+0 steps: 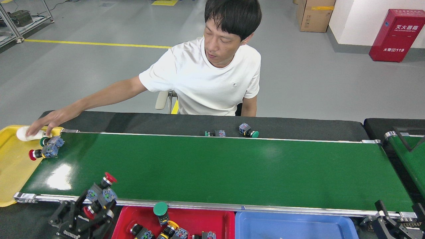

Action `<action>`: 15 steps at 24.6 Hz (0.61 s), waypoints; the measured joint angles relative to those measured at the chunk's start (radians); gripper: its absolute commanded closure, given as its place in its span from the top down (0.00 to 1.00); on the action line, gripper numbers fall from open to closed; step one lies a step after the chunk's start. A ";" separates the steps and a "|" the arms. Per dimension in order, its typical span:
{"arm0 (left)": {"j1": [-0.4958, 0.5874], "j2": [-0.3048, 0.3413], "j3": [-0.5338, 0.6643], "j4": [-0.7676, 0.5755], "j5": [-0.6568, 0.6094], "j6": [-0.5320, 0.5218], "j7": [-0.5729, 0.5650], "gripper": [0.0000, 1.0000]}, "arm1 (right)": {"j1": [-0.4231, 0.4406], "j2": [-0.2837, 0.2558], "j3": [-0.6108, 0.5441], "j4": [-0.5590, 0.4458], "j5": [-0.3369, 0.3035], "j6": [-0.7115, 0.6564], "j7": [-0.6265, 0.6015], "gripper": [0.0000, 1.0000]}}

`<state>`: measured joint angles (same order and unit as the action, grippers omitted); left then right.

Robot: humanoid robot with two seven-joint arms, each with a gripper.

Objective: Pick switch part from conveyor to tray

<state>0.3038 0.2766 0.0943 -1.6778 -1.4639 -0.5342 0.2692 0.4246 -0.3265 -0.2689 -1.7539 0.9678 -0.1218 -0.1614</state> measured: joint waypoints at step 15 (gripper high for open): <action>0.032 -0.061 -0.123 -0.032 -0.155 -0.018 0.030 1.00 | 0.013 0.003 -0.004 -0.001 0.007 0.007 0.005 0.98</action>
<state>0.3355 0.2157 -0.0284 -1.7099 -1.6185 -0.5522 0.2995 0.4373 -0.3236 -0.2725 -1.7550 0.9751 -0.1150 -0.1564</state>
